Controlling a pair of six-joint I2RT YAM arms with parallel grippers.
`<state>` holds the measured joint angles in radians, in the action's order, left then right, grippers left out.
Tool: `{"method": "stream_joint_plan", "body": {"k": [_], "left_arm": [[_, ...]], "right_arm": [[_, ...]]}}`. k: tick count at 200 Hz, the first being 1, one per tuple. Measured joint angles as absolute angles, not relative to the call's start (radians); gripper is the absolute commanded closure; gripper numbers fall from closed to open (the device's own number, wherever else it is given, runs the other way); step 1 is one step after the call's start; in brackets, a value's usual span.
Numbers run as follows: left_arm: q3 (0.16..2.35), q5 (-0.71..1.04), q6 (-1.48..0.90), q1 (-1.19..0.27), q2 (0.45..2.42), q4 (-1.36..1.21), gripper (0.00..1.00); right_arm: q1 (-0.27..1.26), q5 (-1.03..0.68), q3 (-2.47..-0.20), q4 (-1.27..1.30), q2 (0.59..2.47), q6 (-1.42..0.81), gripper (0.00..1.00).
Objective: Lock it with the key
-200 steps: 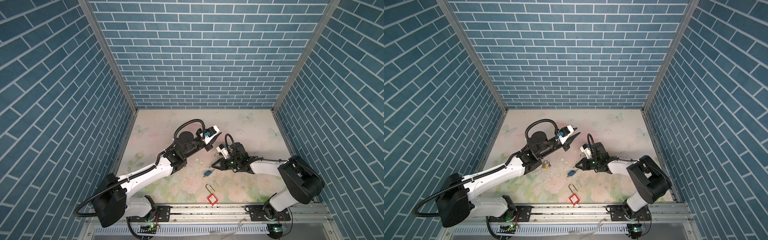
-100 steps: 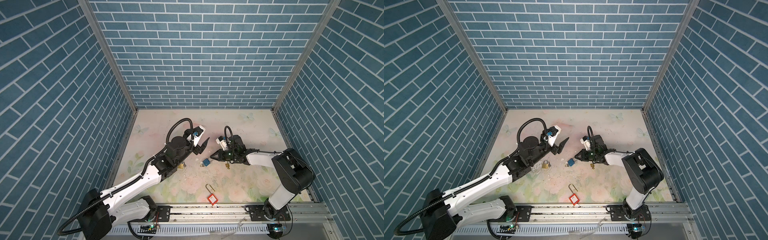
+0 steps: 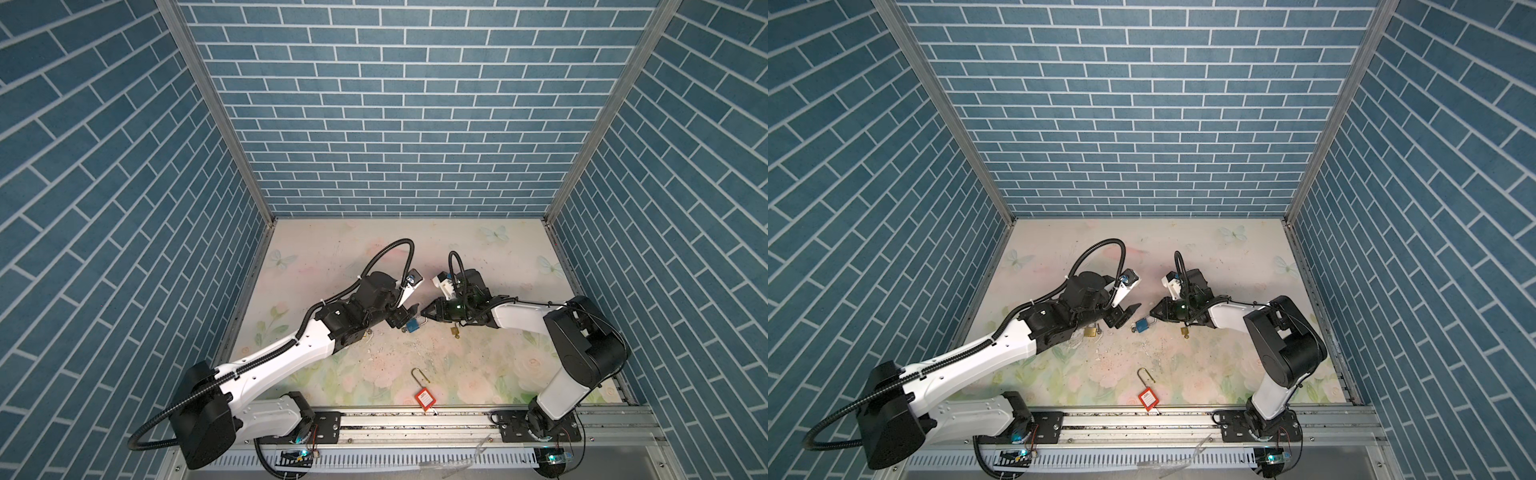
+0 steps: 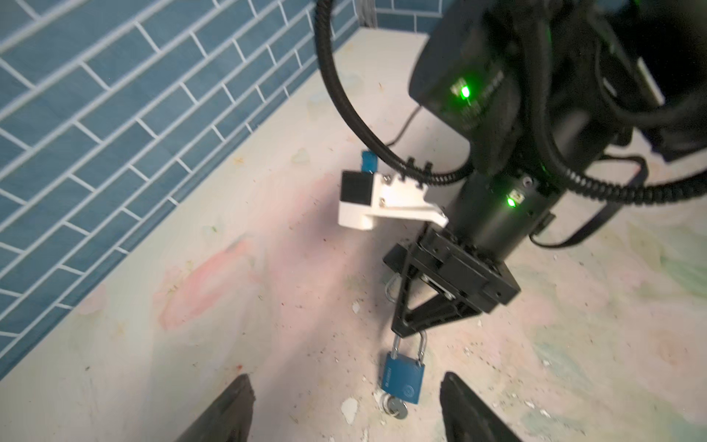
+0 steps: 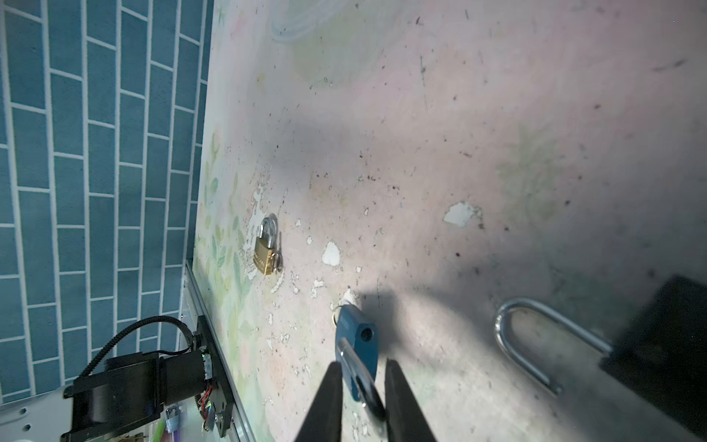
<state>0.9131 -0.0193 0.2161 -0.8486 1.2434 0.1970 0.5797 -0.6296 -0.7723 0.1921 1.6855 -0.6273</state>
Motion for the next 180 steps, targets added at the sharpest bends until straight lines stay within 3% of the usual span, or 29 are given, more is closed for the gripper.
{"method": "stream_joint_plan", "body": {"k": [79, 180], "left_arm": [[1.027, -0.002, 0.33, -0.869, 1.456, 0.387, 0.24], [1.185, 0.11, 0.352, -0.848, 1.811, 0.523, 0.23]], "right_arm": [[0.565, -0.585, -0.697, 0.168, 1.669, -0.627, 0.72], [0.496, -0.515, -0.613, 0.078, 1.267, -0.601, 0.66]]}}
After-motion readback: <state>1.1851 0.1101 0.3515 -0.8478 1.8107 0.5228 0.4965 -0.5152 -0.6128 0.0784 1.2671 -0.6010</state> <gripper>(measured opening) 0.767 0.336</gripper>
